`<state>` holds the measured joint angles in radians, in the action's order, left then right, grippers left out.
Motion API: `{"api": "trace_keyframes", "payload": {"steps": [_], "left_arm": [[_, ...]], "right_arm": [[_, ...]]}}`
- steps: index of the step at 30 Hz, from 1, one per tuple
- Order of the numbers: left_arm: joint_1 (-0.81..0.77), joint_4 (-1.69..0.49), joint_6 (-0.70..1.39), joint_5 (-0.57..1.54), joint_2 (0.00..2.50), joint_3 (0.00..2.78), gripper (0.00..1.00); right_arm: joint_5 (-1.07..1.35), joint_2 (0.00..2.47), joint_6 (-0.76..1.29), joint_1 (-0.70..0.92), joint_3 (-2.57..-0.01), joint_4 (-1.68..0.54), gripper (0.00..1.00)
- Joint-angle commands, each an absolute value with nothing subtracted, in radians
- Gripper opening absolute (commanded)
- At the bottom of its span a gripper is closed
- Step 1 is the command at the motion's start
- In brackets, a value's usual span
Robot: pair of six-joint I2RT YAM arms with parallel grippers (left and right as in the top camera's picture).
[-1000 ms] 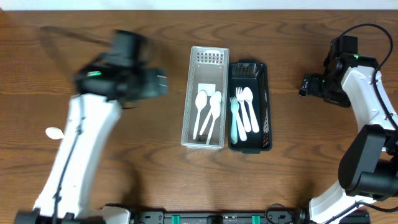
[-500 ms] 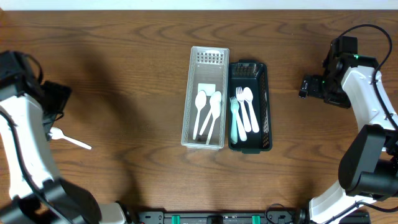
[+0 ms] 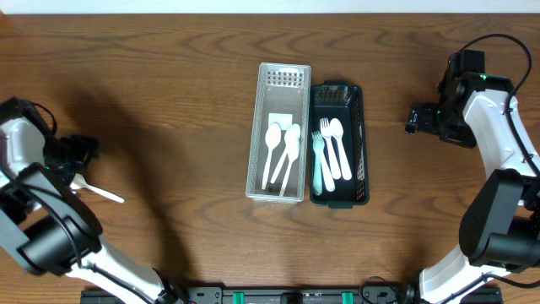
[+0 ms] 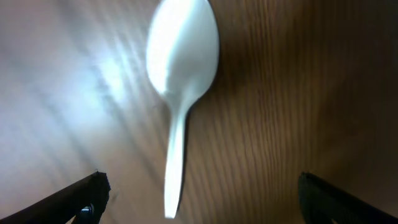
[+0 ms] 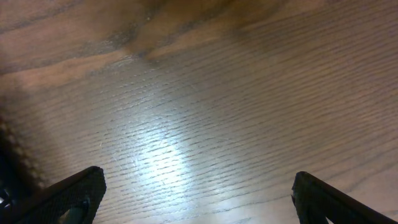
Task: Pack container
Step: 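Move left gripper to the last white spoon and grasp it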
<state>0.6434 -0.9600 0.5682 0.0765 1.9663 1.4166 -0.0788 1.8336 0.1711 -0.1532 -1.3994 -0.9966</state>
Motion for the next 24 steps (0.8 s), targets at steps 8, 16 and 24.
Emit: {"api": "trace_keyframes", "payload": {"steps": [8,16,24], "left_arm": [[0.646,-0.892,0.441,0.118,2.035,1.39,0.98],[0.646,-0.78,0.442,0.121,2.035,1.272,0.98],[0.646,-0.754,0.442,0.121,2.035,1.225,0.99]], "right_arm": [[-0.083,1.812,0.164,-0.161,-1.409,-1.007,0.99],[-0.083,1.812,0.179,-0.161,-1.409,-1.007,0.99],[-0.083,1.812,0.179,-0.161,-1.409,-1.004,0.99]]}}
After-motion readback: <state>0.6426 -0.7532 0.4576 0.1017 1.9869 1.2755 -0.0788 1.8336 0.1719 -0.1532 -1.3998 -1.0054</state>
